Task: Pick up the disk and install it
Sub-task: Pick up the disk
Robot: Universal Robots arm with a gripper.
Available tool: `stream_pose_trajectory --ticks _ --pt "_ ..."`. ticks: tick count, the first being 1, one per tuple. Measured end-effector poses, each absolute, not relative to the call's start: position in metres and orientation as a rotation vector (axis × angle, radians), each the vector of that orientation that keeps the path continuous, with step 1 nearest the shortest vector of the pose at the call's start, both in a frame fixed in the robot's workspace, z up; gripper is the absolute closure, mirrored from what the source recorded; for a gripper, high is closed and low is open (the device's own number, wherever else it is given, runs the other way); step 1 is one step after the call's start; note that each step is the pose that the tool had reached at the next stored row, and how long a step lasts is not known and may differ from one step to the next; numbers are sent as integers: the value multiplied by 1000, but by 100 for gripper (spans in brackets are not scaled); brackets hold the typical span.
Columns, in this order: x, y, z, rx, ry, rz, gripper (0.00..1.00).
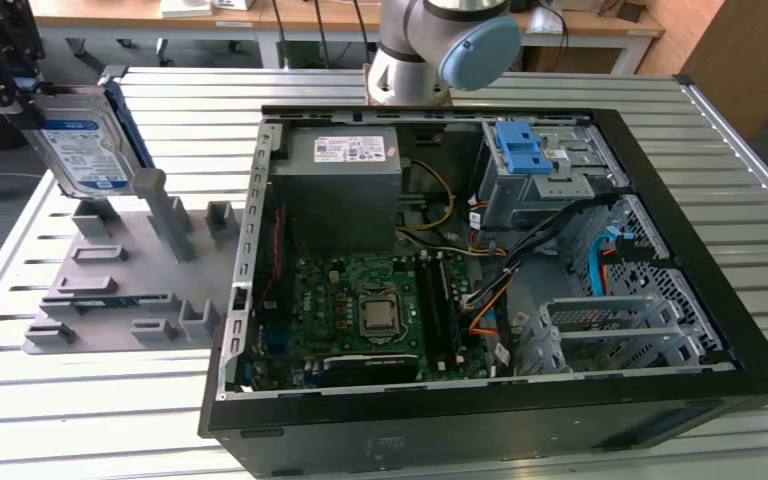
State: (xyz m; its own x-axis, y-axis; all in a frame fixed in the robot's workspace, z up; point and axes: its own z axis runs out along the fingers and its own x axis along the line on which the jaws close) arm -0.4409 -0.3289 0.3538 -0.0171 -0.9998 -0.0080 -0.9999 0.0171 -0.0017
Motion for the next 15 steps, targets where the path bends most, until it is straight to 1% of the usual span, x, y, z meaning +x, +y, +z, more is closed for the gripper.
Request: stream_pose_trajectory --ticks 15 --pt "-441 -329 367 -2197 2235 7 63"
